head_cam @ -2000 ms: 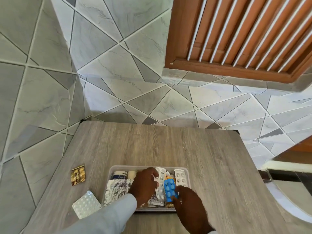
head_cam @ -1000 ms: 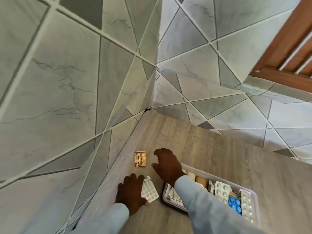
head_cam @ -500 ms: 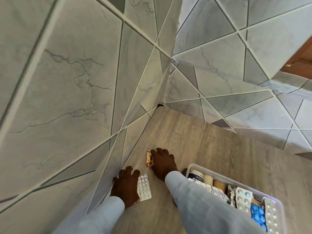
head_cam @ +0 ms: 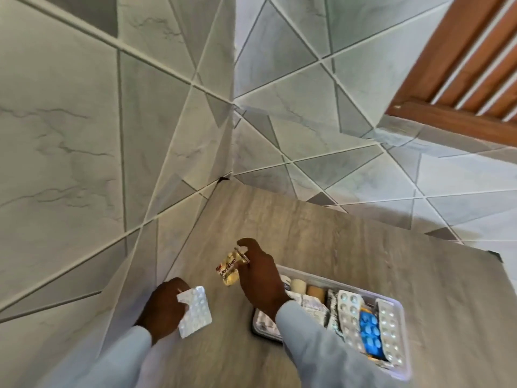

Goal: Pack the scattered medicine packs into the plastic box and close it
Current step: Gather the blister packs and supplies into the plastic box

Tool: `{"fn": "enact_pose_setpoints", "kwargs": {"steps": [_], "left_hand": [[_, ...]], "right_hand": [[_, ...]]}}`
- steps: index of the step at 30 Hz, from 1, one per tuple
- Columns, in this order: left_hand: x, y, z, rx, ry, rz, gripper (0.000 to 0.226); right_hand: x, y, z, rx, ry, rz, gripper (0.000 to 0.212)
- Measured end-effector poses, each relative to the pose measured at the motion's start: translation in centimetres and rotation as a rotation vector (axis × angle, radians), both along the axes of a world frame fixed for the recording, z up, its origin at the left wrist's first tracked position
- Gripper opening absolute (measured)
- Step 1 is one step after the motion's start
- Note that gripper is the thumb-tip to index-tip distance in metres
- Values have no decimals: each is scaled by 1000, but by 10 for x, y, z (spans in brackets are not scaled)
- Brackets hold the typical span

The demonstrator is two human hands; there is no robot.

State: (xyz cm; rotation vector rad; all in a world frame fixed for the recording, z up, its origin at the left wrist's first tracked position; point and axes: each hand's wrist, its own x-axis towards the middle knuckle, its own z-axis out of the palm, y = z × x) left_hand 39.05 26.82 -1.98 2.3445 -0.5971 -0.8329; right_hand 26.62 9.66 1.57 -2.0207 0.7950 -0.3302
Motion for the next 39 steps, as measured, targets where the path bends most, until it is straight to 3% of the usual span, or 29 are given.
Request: {"fn": "enact_pose_setpoints", "kwargs": {"steps": [3,7,10,14,23,26,31,35,39], "left_hand": [[-1,-15,22,-184,103,138,25],[-44,-63,54,-443,454,155,53],[-97,-102,59,-465,450,20,65],[-143,-137,42,-389,350,-34,55],[-140,-138,32,1,-386,-322,47],[-133,-136,33,107,-456,-376,51],[-138,-134,30,81,-626,-494,55],[-141,-131,19,86,-722,-603,43],[-136,-131,16,-22,-650,-578,40]], "right_hand": [[-65,-30,4,23,-134,-191,37],[-150,-60,3,331,-302,-613,20],[-190,-68,3,403,-305,-755,17],[-212,-72,-6,414,-307,-830,21],[-208,-61,-16,319,-122,-744,16],[-197,-56,-15,273,-56,-654,18],[-189,-53,-18,-11,197,-396,13],[-191,-54,-11,-299,497,-183,35],[-191,-56,-5,-253,501,-211,34]]}}
